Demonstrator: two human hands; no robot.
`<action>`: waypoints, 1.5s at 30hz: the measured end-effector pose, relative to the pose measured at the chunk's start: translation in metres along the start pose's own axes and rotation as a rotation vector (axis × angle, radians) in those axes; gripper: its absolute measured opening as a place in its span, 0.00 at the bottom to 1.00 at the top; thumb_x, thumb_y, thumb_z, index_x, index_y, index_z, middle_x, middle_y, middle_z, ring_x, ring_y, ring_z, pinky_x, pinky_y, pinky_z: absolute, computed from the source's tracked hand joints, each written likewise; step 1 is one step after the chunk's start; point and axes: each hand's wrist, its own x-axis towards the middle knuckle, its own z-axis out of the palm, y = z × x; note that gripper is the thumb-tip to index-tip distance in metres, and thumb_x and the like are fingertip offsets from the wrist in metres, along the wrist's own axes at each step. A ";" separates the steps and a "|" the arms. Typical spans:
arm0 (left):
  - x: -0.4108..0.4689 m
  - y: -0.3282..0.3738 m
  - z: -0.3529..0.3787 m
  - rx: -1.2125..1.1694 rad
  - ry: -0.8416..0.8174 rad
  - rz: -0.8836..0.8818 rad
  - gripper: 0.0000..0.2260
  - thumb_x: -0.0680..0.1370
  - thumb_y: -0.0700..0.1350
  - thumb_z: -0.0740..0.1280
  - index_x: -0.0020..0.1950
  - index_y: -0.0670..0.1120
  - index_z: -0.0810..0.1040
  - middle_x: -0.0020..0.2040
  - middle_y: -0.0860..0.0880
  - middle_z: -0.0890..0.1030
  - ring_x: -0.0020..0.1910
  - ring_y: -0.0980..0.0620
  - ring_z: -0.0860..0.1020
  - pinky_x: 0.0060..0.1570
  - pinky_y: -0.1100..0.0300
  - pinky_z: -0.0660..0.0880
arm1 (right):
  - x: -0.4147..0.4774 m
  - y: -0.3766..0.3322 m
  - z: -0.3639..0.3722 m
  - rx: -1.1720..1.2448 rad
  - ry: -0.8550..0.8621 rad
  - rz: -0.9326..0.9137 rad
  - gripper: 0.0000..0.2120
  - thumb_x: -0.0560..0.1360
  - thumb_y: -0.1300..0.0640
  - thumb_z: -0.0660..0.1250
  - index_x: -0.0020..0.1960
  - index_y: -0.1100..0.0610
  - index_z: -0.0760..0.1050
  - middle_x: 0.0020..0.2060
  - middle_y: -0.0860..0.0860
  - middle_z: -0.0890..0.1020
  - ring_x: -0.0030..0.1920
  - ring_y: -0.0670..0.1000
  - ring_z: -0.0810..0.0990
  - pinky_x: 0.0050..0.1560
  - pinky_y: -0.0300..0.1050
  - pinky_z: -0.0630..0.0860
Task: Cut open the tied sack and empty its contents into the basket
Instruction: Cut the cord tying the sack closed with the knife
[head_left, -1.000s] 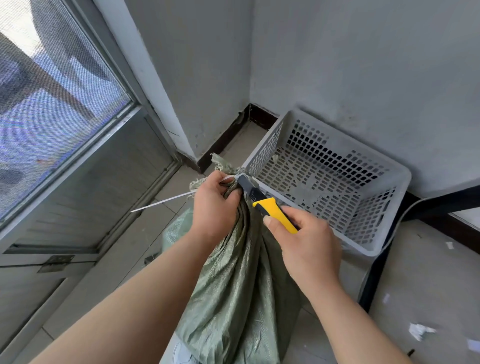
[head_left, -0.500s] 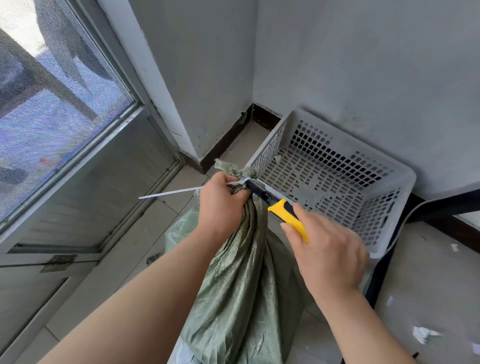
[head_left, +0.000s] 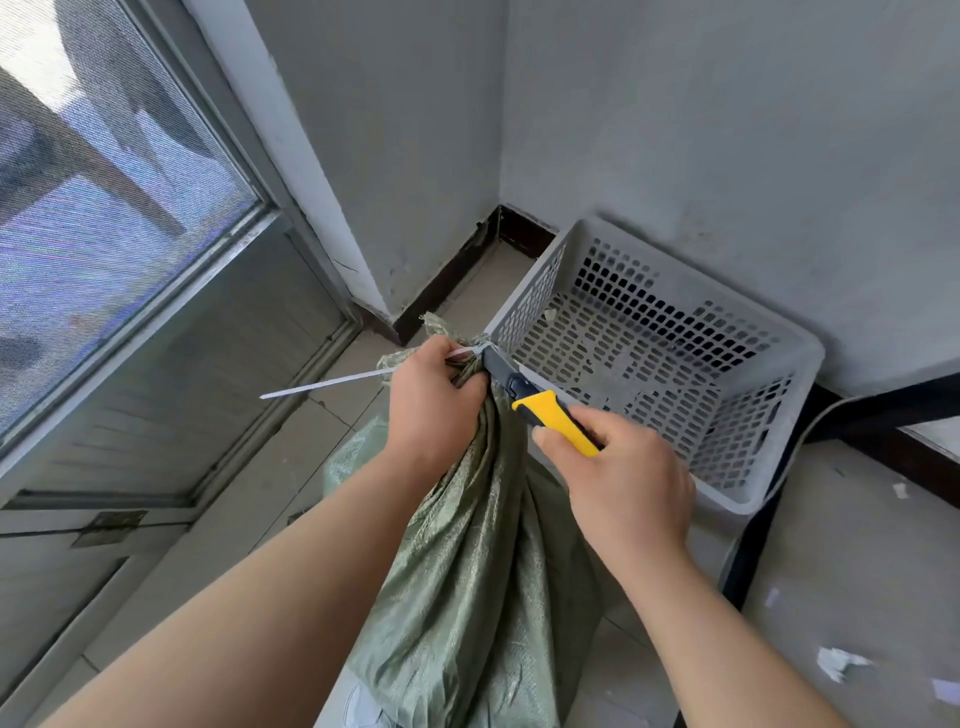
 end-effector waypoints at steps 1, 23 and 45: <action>0.000 0.000 0.000 0.000 0.009 -0.005 0.05 0.73 0.39 0.68 0.47 0.40 0.76 0.41 0.43 0.83 0.41 0.44 0.80 0.35 0.58 0.72 | 0.002 -0.003 0.000 0.066 -0.038 0.040 0.14 0.69 0.38 0.67 0.45 0.46 0.81 0.32 0.48 0.82 0.36 0.53 0.79 0.40 0.51 0.77; -0.004 0.000 0.000 -0.048 -0.149 -0.019 0.04 0.77 0.42 0.66 0.45 0.44 0.80 0.37 0.46 0.83 0.34 0.50 0.77 0.37 0.59 0.74 | -0.004 0.000 -0.001 -0.177 0.109 -0.134 0.17 0.74 0.39 0.64 0.59 0.45 0.78 0.44 0.49 0.85 0.44 0.57 0.82 0.37 0.46 0.62; 0.003 -0.004 0.001 0.308 -0.075 0.041 0.05 0.77 0.44 0.62 0.48 0.42 0.71 0.39 0.44 0.78 0.38 0.41 0.76 0.35 0.52 0.72 | 0.011 -0.011 -0.015 -0.501 0.200 -0.386 0.14 0.64 0.46 0.78 0.46 0.50 0.83 0.28 0.49 0.82 0.24 0.54 0.78 0.29 0.36 0.47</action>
